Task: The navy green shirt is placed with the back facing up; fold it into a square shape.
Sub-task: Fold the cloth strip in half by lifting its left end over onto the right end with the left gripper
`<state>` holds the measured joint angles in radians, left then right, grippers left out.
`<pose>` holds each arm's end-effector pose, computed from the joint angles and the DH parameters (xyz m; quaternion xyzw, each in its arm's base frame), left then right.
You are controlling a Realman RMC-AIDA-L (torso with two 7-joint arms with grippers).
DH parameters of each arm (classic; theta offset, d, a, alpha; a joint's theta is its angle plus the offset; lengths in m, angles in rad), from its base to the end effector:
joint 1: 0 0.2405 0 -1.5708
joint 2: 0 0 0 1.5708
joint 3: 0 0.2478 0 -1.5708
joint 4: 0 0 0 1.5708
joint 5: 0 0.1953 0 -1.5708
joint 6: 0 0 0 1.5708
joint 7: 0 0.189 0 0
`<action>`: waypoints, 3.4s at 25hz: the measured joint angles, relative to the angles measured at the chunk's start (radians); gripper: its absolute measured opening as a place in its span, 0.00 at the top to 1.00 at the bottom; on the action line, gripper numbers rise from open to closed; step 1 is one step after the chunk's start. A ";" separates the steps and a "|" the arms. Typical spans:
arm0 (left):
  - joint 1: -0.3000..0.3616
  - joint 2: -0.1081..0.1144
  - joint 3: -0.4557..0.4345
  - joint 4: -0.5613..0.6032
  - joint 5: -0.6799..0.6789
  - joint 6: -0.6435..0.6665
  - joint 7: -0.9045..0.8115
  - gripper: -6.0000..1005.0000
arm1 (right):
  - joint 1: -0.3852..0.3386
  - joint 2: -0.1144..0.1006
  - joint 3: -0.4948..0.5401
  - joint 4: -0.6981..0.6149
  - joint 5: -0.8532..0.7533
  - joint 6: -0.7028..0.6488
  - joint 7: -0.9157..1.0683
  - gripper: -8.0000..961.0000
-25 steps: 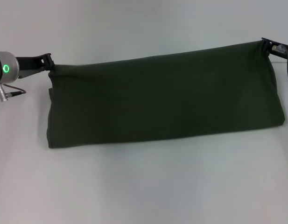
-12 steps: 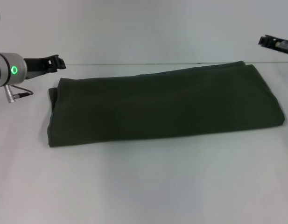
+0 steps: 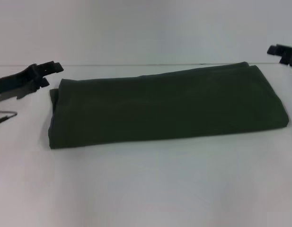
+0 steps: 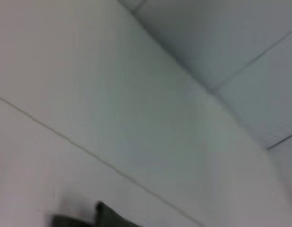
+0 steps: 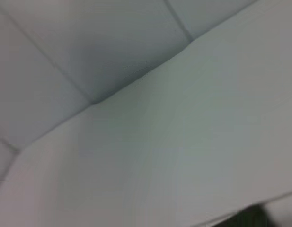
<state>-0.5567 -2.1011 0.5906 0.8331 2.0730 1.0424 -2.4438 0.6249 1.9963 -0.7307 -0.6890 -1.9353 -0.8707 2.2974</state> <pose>-0.2803 0.4208 0.0344 -0.6417 -0.6325 -0.3175 0.2954 0.2762 0.4564 0.0513 -0.6767 0.5746 0.2996 0.3496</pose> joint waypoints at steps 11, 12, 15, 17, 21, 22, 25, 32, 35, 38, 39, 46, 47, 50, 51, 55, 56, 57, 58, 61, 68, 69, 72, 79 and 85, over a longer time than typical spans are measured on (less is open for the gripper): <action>0.067 0.009 -0.130 -0.136 -0.116 0.259 0.050 0.14 | -0.071 0.020 0.007 0.033 0.157 -0.148 -0.095 0.37; 0.068 0.009 -0.144 -0.169 -0.122 0.267 0.059 0.14 | -0.070 0.025 0.007 0.038 0.157 -0.152 -0.101 0.37; 0.077 0.009 -0.179 -0.261 -0.129 0.271 0.097 0.14 | -0.067 0.035 0.007 0.059 0.159 -0.150 -0.117 0.37; 0.090 0.007 -0.189 -0.290 -0.126 0.259 0.110 0.14 | -0.064 0.038 0.008 0.076 0.161 -0.148 -0.129 0.37; 0.114 0.000 -0.188 -0.303 -0.105 0.195 0.111 0.14 | -0.062 0.038 0.008 0.092 0.164 -0.147 -0.133 0.37; 0.117 -0.001 -0.188 -0.312 -0.096 0.172 0.111 0.14 | -0.062 0.037 0.008 0.093 0.164 -0.147 -0.133 0.37; 0.115 -0.003 -0.183 -0.333 -0.068 0.137 0.111 0.15 | -0.063 0.037 0.010 0.093 0.165 -0.147 -0.133 0.37; 0.142 0.008 -0.249 -0.286 -0.038 0.264 0.090 0.15 | -0.070 0.035 0.010 0.093 0.165 -0.153 -0.133 0.37; 0.175 0.017 -0.266 -0.242 -0.025 0.329 0.042 0.15 | -0.072 0.032 0.010 0.097 0.165 -0.153 -0.133 0.37; 0.196 0.017 -0.269 -0.222 -0.011 0.349 -0.006 0.15 | -0.072 0.029 0.010 0.104 0.165 -0.149 -0.133 0.37; 0.198 0.017 -0.270 -0.221 0.008 0.347 -0.033 0.15 | -0.072 0.029 0.011 0.104 0.165 -0.148 -0.133 0.37; 0.171 0.017 -0.258 -0.257 0.024 0.284 -0.069 0.15 | -0.066 0.030 0.014 0.104 0.165 -0.148 -0.133 0.37; 0.166 0.018 -0.256 -0.271 0.025 0.273 -0.070 0.15 | -0.065 0.031 0.014 0.105 0.164 -0.148 -0.133 0.37; 0.159 0.022 -0.255 -0.294 0.025 0.249 -0.073 0.15 | -0.065 0.031 0.014 0.105 0.165 -0.148 -0.133 0.37; 0.159 0.023 -0.255 -0.296 0.025 0.245 -0.075 0.15 | -0.065 0.031 0.015 0.105 0.165 -0.147 -0.133 0.37; 0.156 0.023 -0.252 -0.300 0.025 0.234 -0.086 0.15 | -0.066 0.034 0.017 0.105 0.165 -0.137 -0.133 0.37; 0.155 0.023 -0.252 -0.303 0.025 0.230 -0.087 0.15 | -0.066 0.035 0.017 0.105 0.165 -0.133 -0.133 0.37; 0.152 0.023 -0.250 -0.306 0.025 0.225 -0.089 0.15 | -0.067 0.036 0.017 0.105 0.165 -0.131 -0.133 0.37; 0.152 0.023 -0.250 -0.306 0.025 0.225 -0.089 0.15 | -0.067 0.036 0.017 0.105 0.165 -0.129 -0.133 0.37; 0.143 0.023 -0.248 -0.326 0.025 0.208 -0.090 0.15 | -0.068 0.036 0.017 0.106 0.165 -0.124 -0.133 0.37; 0.127 0.024 -0.246 -0.353 0.025 0.183 -0.090 0.15 | -0.069 0.036 0.018 0.106 0.165 -0.122 -0.133 0.37; 0.114 0.027 -0.246 -0.368 0.025 0.170 -0.087 0.15 | -0.070 0.036 0.018 0.106 0.165 -0.121 -0.133 0.37; 0.101 0.028 -0.243 -0.381 0.025 0.154 -0.084 0.15 | -0.072 0.036 0.019 0.106 0.165 -0.121 -0.133 0.37; 0.061 0.028 -0.226 -0.407 0.013 0.092 -0.055 0.16 | -0.073 0.036 0.024 0.106 0.165 -0.120 -0.133 0.37; 0.068 0.016 -0.234 -0.409 -0.101 0.182 0.119 0.16 | -0.073 0.036 0.033 0.108 0.165 -0.119 -0.140 0.37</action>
<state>-0.4884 -2.0854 0.3562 0.4245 1.9716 1.2247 -2.3249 0.5521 2.0324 -0.6980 -0.5811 -1.7701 -0.9894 2.1571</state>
